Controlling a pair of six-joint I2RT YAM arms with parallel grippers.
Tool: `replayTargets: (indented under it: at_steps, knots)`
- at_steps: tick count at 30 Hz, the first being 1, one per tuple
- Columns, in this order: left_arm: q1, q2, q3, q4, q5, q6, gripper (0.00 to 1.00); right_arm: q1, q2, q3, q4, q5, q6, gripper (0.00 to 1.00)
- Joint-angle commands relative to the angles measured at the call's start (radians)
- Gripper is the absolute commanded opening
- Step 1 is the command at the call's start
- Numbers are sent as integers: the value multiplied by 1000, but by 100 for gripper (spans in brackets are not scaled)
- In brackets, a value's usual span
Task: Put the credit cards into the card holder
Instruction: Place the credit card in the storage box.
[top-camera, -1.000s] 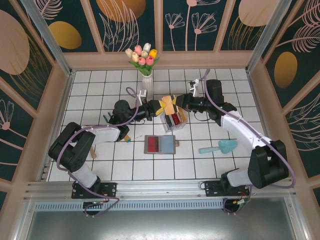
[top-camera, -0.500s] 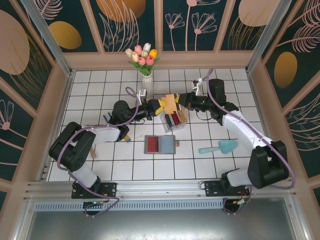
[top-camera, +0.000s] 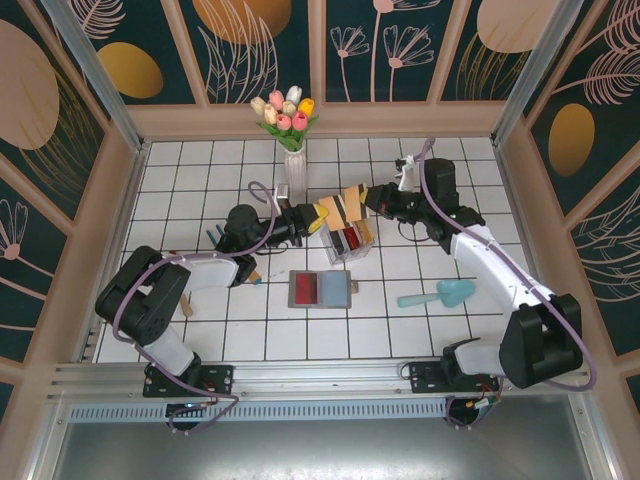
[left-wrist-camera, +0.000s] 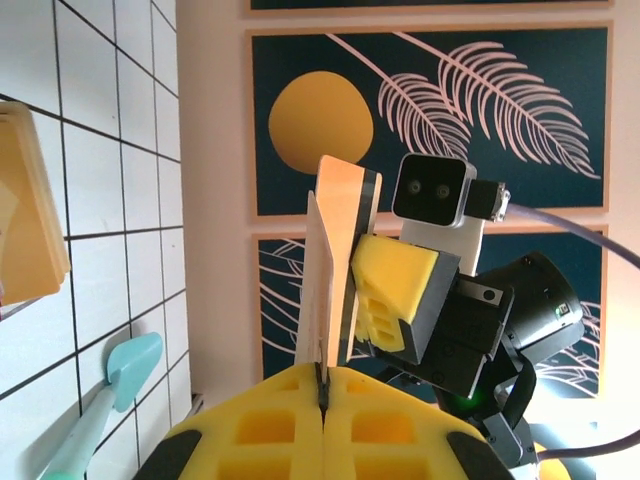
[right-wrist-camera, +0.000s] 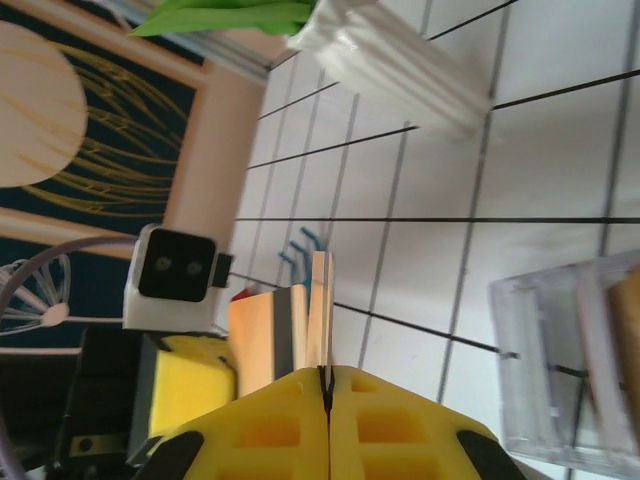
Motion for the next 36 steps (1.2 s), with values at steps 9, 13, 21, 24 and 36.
replayTargets:
  at_steps: [9, 13, 21, 24, 36]
  knots:
    - [0, -51, -62, 11, -82, -155, 0, 38, 79, 103, -237, 350, -247, 6]
    - [0, -66, -62, -51, -87, -113, 0, 83, 148, 138, -273, 436, -325, 5]
    - [-1, -115, -28, -281, -102, 69, 0, 155, 280, 201, -321, 569, -412, 4]
    - [-1, -111, -16, -290, -88, 90, 0, 163, 314, 216, -330, 612, -413, 4]
    - [-1, -82, 7, -290, -61, 113, 0, 189, 393, 254, -404, 602, -436, 6]
